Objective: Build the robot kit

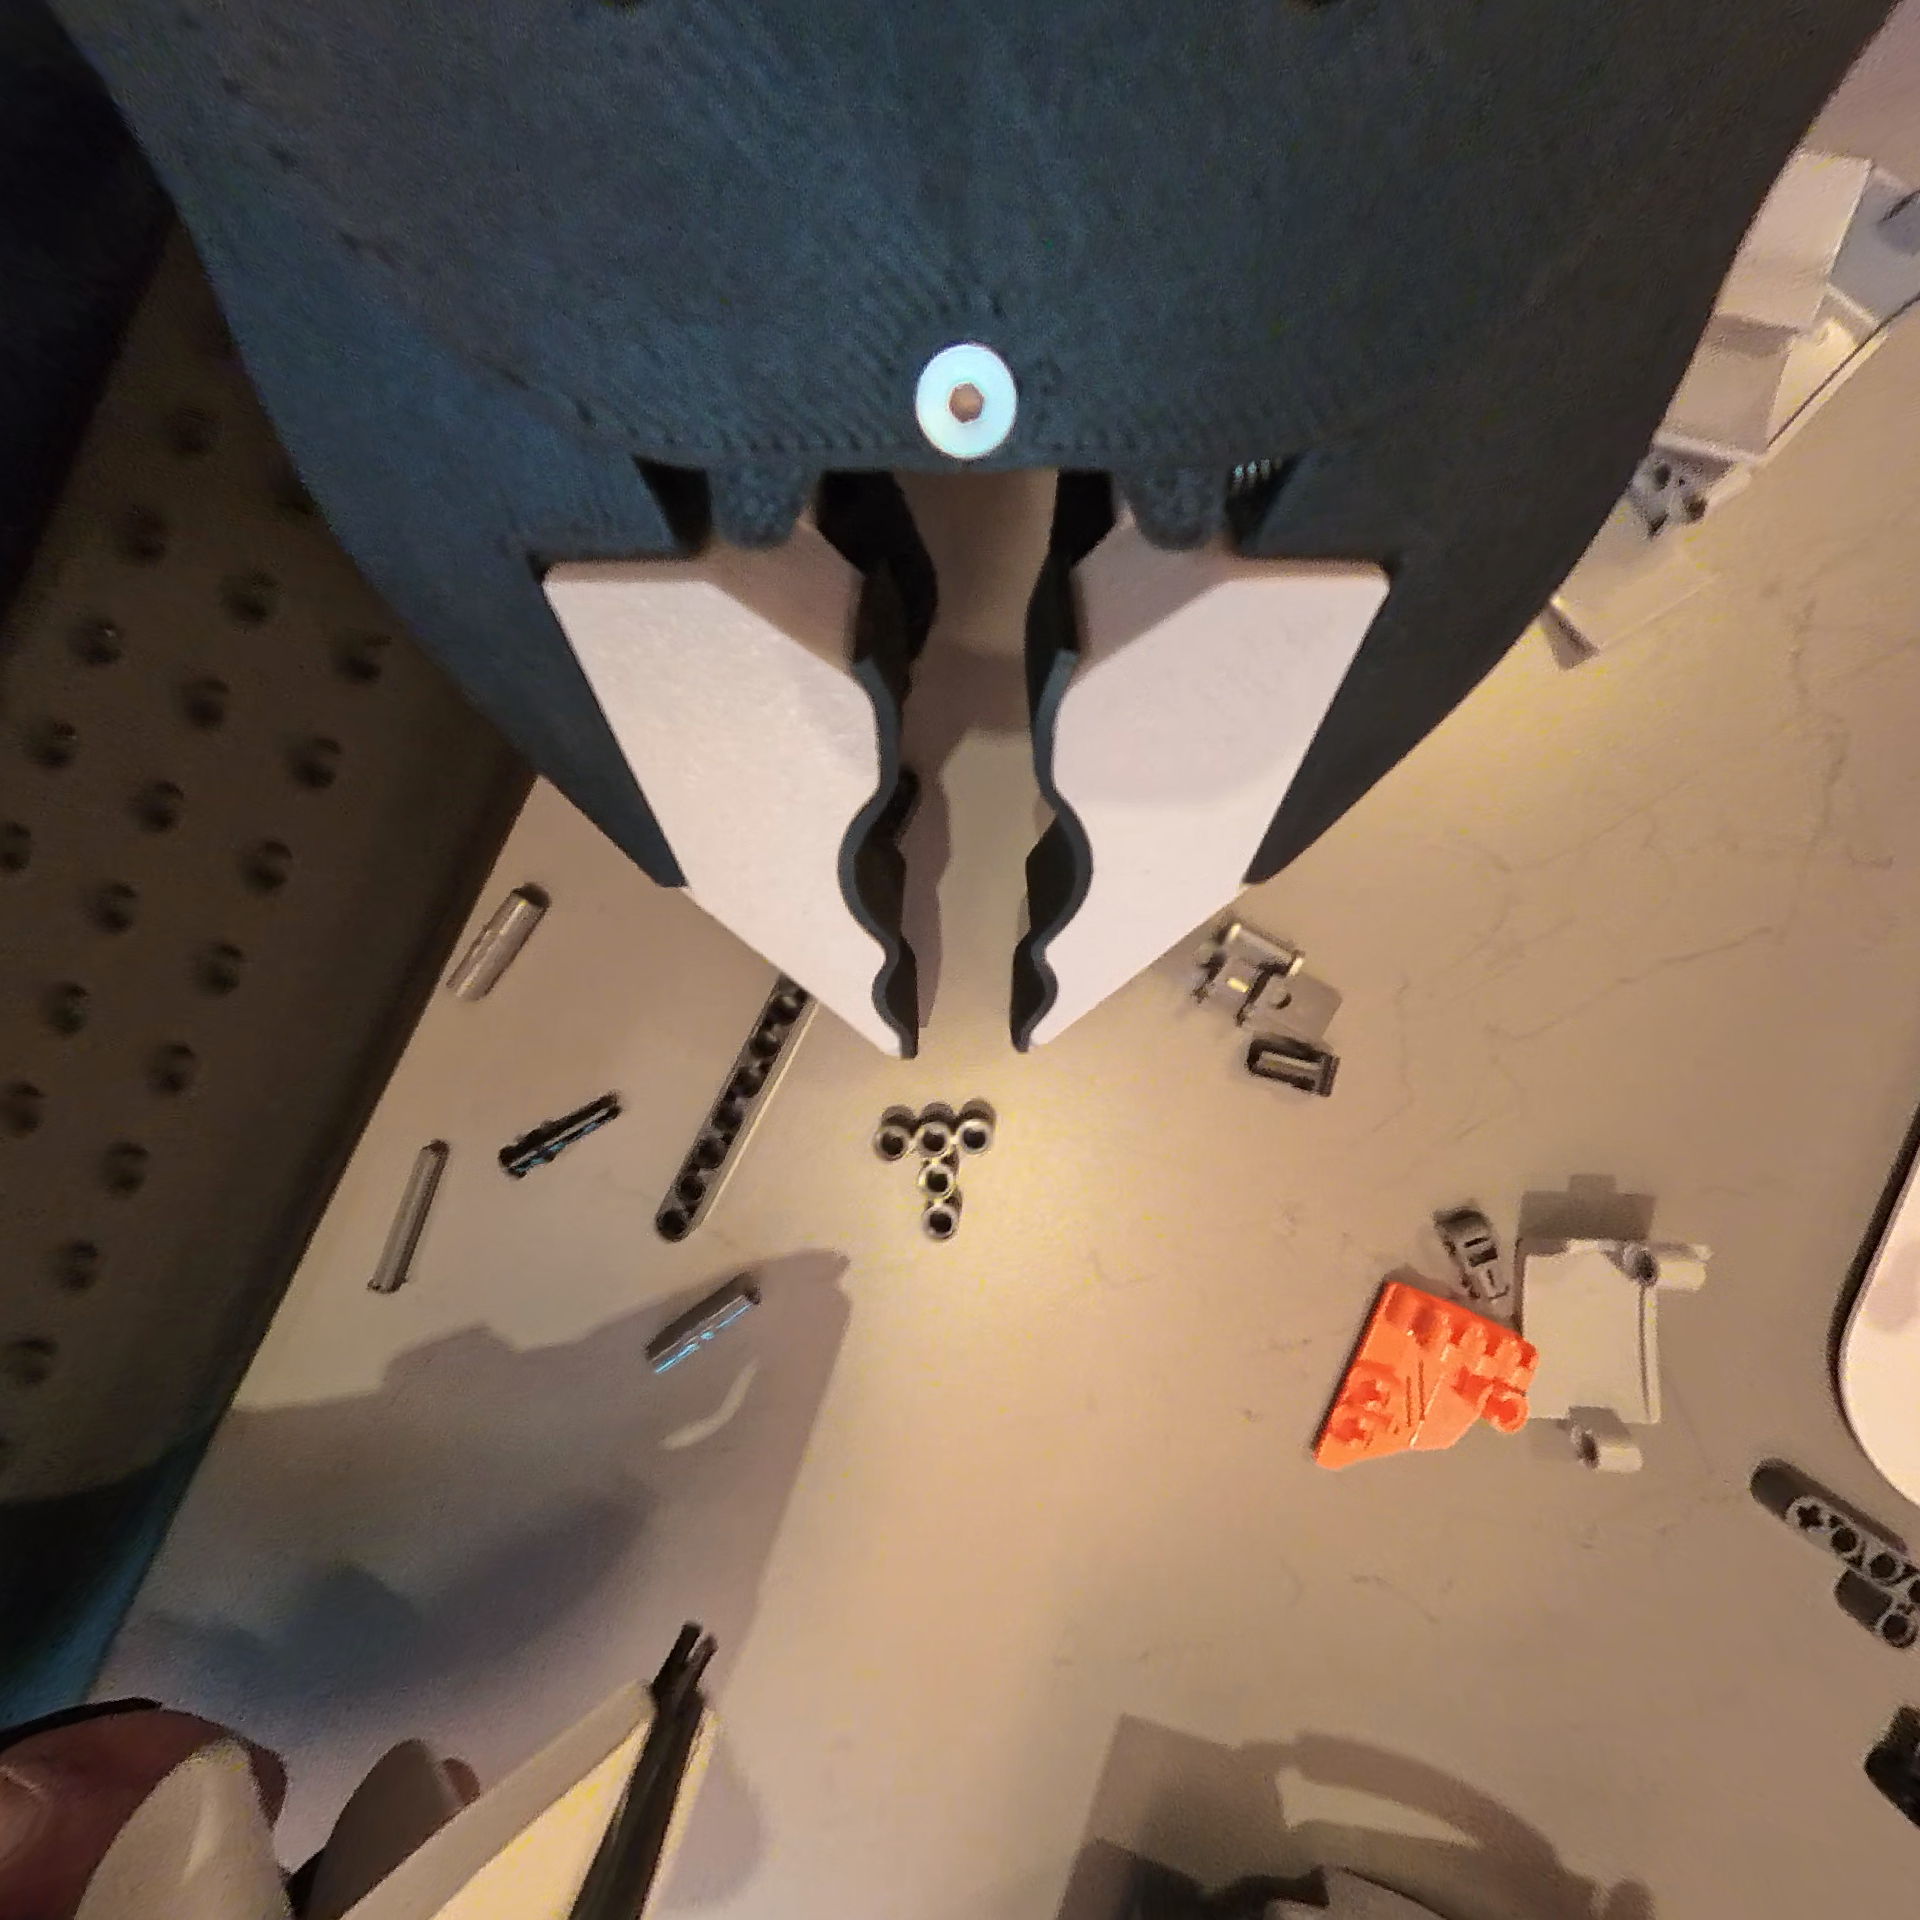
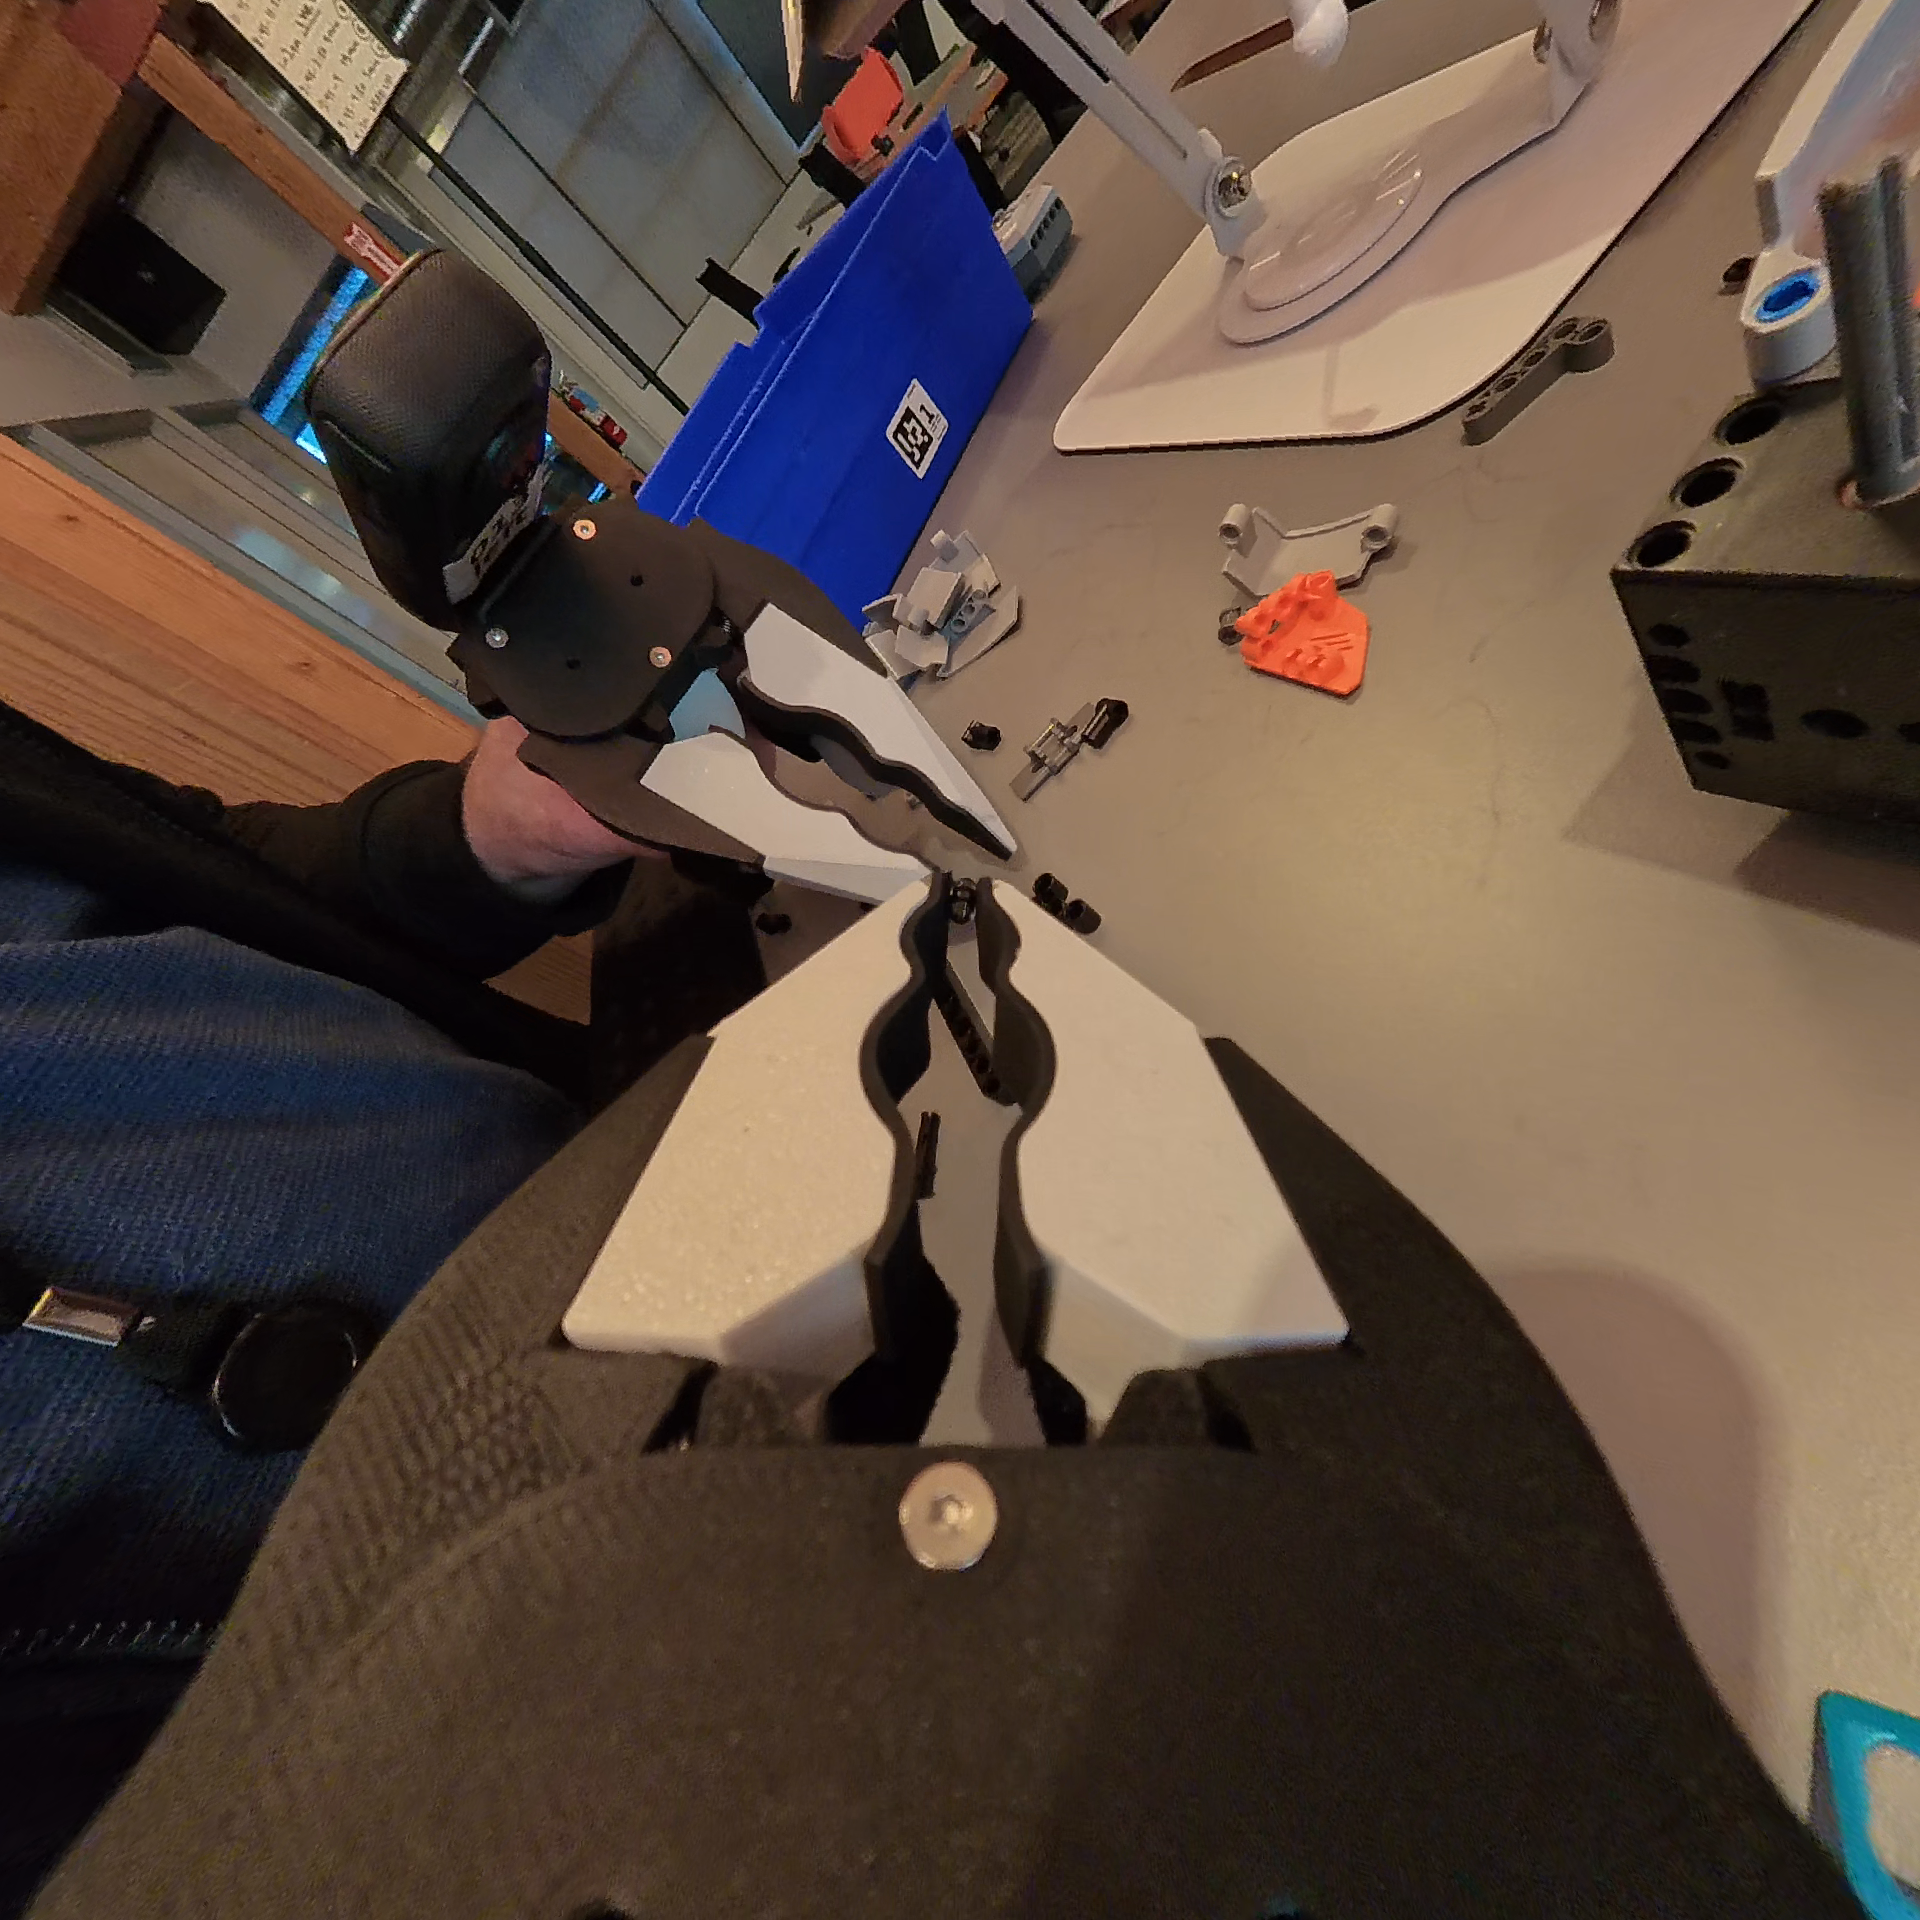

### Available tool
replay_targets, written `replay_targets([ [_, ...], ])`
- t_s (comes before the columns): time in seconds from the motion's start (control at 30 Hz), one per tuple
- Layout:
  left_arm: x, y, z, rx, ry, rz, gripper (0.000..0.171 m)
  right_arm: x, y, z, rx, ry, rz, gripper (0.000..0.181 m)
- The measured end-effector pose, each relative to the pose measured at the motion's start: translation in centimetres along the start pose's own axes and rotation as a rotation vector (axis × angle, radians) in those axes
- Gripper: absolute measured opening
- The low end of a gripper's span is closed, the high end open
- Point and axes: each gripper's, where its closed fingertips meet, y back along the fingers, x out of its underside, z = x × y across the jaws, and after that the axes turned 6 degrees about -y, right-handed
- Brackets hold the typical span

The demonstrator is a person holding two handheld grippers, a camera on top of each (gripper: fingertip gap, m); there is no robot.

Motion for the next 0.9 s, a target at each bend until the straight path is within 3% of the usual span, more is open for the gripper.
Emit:
replay_targets([
  [0.53, -2.1, -2.3, -0.8, 0.02, 0.006, 0.044, 0.031, 0.2, 0.7, 0.0, 0.003, 0.009, -0.007, 0.002],
  [0.9, -2.3, -2.6, -0.4, -0.007, -0.037, 0.052, 0.017, 0.2, 0.5, -0.1, 0.004, 0.011, -0.002, 0.002],
])
